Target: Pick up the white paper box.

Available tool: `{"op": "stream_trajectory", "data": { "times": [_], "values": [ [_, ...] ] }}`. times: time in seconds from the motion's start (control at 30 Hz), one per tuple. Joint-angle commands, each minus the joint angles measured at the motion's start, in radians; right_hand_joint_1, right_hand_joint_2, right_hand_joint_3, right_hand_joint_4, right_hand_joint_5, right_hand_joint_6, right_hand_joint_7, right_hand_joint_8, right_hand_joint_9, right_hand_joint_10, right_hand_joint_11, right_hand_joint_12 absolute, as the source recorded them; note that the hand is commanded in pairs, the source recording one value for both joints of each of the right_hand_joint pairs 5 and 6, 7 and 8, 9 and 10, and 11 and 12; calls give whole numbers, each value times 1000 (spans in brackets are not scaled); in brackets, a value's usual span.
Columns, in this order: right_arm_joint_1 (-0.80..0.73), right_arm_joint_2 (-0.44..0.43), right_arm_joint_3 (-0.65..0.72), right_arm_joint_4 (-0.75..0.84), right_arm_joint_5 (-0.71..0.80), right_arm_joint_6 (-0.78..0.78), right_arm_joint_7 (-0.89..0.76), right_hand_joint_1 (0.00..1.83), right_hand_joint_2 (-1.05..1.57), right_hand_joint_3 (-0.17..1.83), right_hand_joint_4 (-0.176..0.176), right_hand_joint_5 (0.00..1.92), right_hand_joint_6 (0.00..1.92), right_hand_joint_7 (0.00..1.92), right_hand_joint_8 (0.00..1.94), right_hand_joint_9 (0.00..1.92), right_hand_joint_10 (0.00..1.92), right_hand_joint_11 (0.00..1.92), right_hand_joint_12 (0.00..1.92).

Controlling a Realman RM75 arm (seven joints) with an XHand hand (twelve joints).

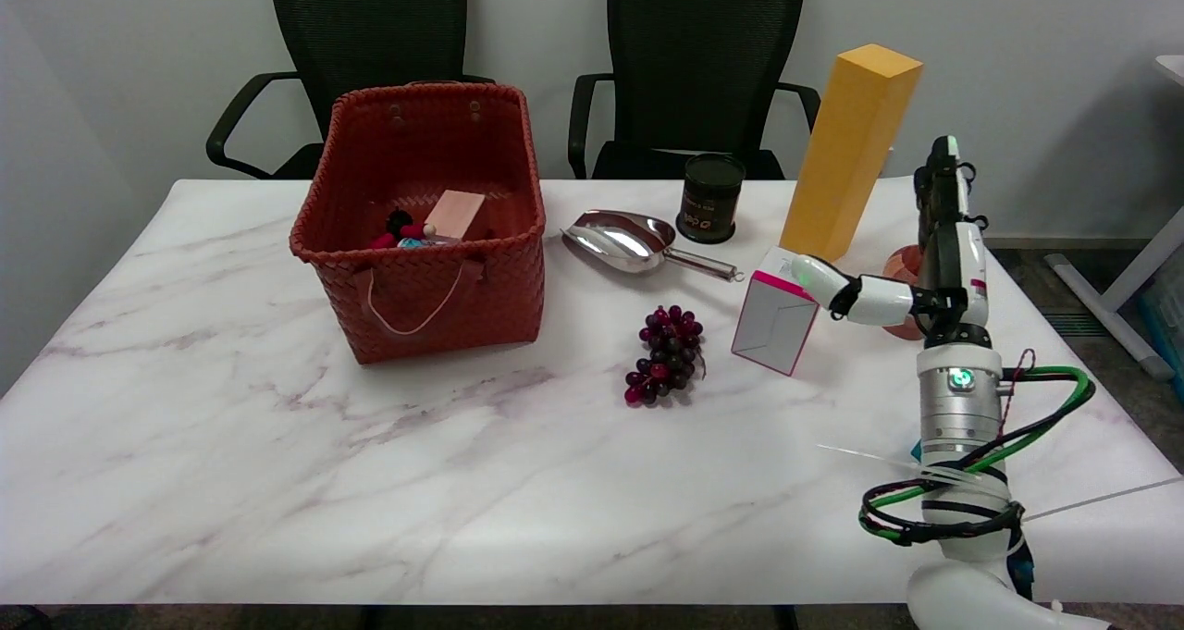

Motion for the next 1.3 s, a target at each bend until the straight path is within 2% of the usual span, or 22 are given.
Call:
{"op": "stream_trajectory", "data": {
  "times": [0.03, 0.23, 0.37, 0.77, 1.3],
  "values": [
    [21, 50, 8, -90, 45, -181, 145, 1285, 96, 764, 0, 0, 0, 0, 0, 8, 8, 0, 0],
    [23, 51, 28, -140, 45, -245, 240, 1330, 152, 815, 0, 0, 0, 0, 0, 0, 0, 0, 0],
    [18, 49, 48, -158, 45, -288, 276, 1322, 172, 941, 0, 0, 0, 0, 0, 2, 2, 0, 0],
    [-21, 51, 99, -158, 47, -371, 277, 1333, 169, 1164, 0, 0, 0, 0, 0, 59, 59, 0, 0],
    [-34, 53, 85, -115, 36, -415, 277, 1328, 124, 1316, 0, 0, 0, 0, 0, 61, 61, 0, 0]
  ]
}}
